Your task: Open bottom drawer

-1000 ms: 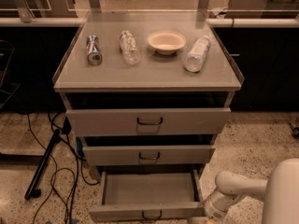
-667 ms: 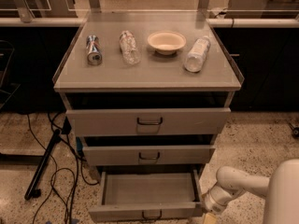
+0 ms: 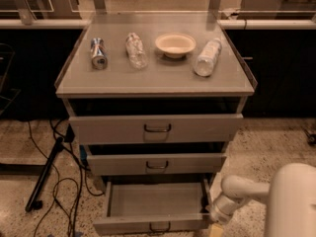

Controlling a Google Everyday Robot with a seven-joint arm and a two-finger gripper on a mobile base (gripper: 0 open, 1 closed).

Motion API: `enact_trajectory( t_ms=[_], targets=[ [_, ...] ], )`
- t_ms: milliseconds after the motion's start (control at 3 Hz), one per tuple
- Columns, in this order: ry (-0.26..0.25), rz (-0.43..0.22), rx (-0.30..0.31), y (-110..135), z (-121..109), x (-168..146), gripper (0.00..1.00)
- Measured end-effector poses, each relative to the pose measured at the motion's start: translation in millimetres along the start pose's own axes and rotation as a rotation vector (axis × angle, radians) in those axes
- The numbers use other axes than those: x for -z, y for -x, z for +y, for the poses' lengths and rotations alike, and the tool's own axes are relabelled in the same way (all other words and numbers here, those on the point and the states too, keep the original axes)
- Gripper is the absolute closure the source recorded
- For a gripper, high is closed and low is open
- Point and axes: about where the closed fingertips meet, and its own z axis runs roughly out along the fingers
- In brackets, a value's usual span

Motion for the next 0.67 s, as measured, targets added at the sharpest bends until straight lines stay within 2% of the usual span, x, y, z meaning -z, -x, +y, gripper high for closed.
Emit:
enact_trajectory(
  t_ms=[333, 667],
  targets=[
    [0.015, 0.009, 0.031, 15, -14, -12, 0.0],
    [0.074, 0.109, 0.072, 6, -8, -45, 0.0]
  ],
)
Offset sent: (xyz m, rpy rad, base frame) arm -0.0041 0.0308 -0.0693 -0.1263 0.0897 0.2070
